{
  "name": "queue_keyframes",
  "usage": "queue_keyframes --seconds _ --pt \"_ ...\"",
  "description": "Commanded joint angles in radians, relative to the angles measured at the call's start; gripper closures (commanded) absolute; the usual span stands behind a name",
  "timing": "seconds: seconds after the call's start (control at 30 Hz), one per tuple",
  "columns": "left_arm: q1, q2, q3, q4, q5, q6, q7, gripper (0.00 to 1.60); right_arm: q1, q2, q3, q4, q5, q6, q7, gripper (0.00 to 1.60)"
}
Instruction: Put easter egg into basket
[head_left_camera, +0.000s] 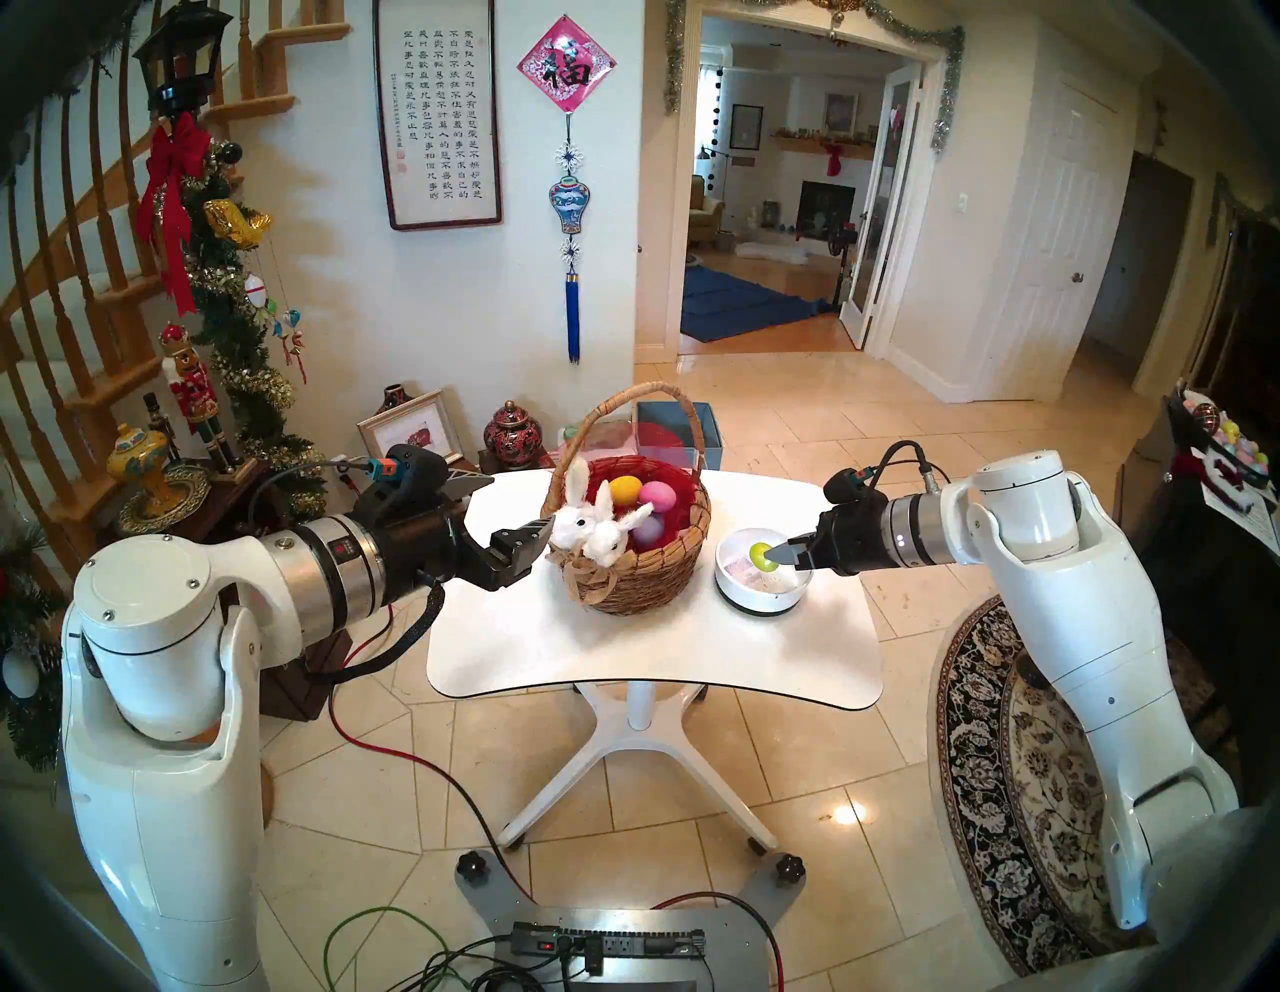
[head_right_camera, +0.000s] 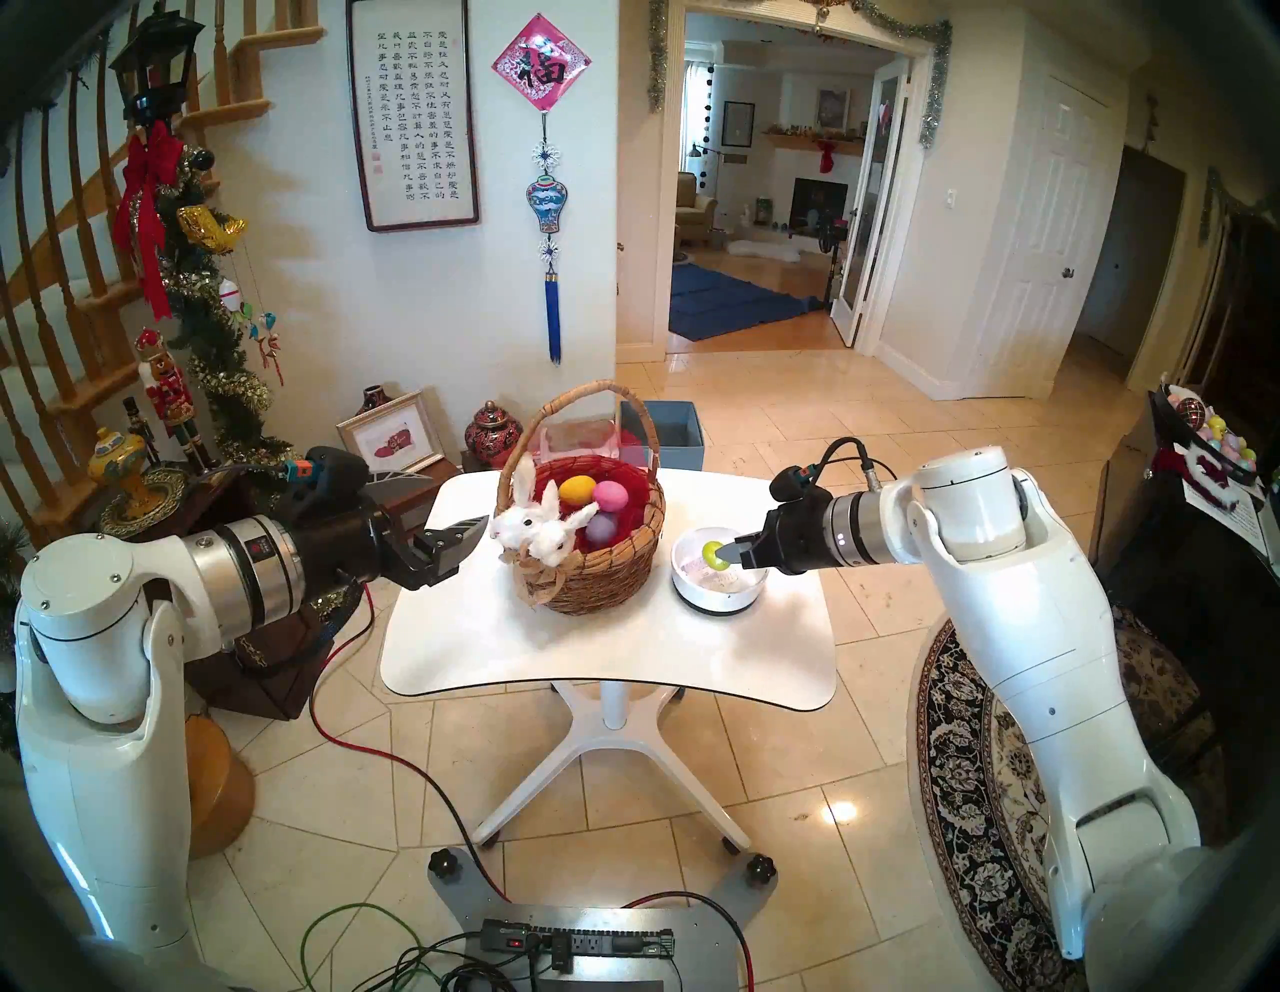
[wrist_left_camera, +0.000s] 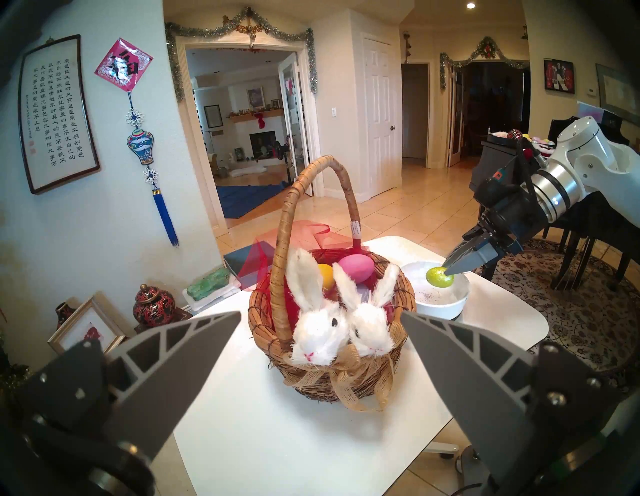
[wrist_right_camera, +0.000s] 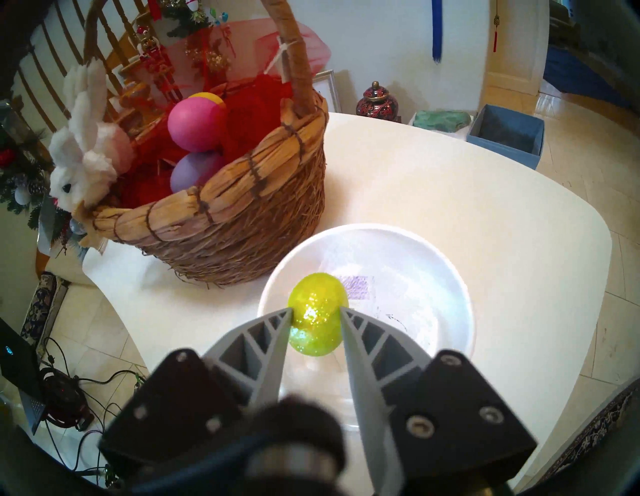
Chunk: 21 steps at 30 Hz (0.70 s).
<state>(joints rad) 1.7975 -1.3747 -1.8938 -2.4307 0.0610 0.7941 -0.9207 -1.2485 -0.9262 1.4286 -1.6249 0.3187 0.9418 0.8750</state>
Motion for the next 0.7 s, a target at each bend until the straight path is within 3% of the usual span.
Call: queue_keyframes --seconds 0.0,0.33,0.67 --pt "-0.008 0.0 0.002 -0.005 -0.001 0.0 0.0 0.0 0.07 -0.008 -0.003 -0.017 0.004 -0.021 0.014 0.92" --pt "-0.008 -0.002 0.001 -0.005 0.002 -0.001 -0.003 0.0 0.166 -0.023 -0.032 -0.042 -0.015 -0.024 0.016 0.91" --pt "-0.009 -0.005 0.001 -0.005 0.006 -0.001 -0.006 0.0 0.267 -0.059 -0.115 -0.037 -0.041 -0.019 0.043 0.91"
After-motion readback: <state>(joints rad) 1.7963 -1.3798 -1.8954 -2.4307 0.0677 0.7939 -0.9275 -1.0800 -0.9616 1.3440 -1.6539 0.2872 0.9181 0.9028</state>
